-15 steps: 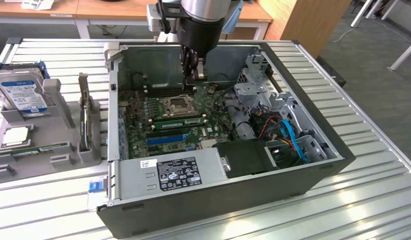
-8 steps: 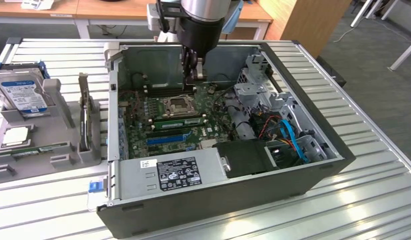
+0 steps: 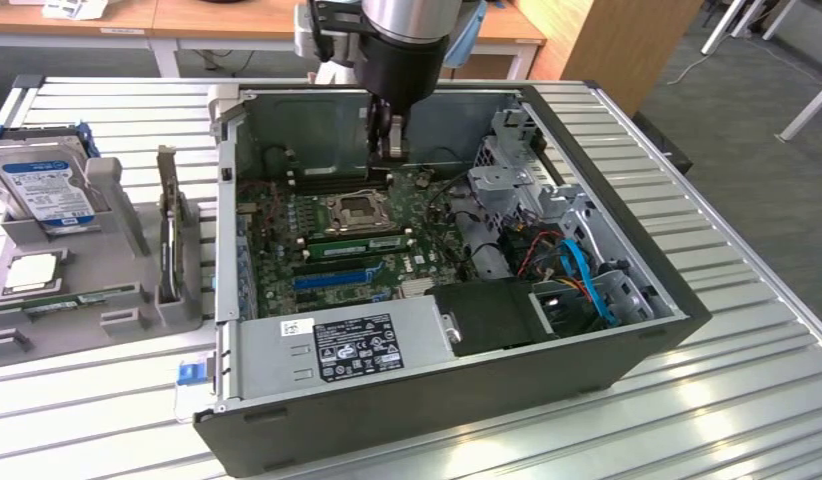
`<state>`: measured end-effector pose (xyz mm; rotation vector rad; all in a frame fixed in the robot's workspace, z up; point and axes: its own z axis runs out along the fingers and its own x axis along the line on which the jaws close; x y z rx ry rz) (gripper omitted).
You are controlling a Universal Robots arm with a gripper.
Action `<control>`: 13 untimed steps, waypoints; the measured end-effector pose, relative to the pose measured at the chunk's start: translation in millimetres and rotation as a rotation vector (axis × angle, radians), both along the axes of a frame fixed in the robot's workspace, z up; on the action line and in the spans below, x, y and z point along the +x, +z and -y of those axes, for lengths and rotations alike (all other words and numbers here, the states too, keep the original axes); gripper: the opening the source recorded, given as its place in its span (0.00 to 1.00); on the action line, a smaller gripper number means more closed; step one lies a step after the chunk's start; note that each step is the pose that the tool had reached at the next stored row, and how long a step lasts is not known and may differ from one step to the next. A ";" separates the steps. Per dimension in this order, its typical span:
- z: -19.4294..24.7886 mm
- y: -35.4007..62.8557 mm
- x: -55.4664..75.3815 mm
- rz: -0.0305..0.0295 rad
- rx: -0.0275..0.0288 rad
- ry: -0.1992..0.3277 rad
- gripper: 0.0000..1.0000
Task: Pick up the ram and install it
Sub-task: 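Press down the ram until it locks into place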
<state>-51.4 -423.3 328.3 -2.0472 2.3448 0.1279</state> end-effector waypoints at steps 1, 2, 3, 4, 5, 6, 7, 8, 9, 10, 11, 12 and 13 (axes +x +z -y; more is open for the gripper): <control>0.0 0.0 0.0 0.0000 0.0001 -0.015 0.10; 0.0 0.0 0.0 0.0000 0.0000 -0.031 0.10; 0.0 0.0 0.0 0.0000 0.0000 -0.047 0.10; 0.0 0.0 0.0 0.0001 -0.0001 -0.064 0.10; 0.0 0.0 0.0 0.0001 0.0000 -0.080 0.10; 0.0 0.0 0.0 0.0003 0.0001 -0.096 0.10; 0.0 0.0 0.0 0.0003 0.0000 -0.112 0.10; 0.0 0.0 0.0 0.0004 0.0000 -0.127 0.10; 0.0 0.0 0.0 0.0005 0.0000 -0.142 0.10; 0.0 0.0 0.0 0.0006 0.0000 -0.158 0.10; 0.0 0.0 0.0 0.0007 0.0001 -0.173 0.10; 0.0 0.0 0.0 0.0009 0.0001 -0.188 0.10; 0.0 0.0 0.0 0.0011 0.0001 -0.201 0.10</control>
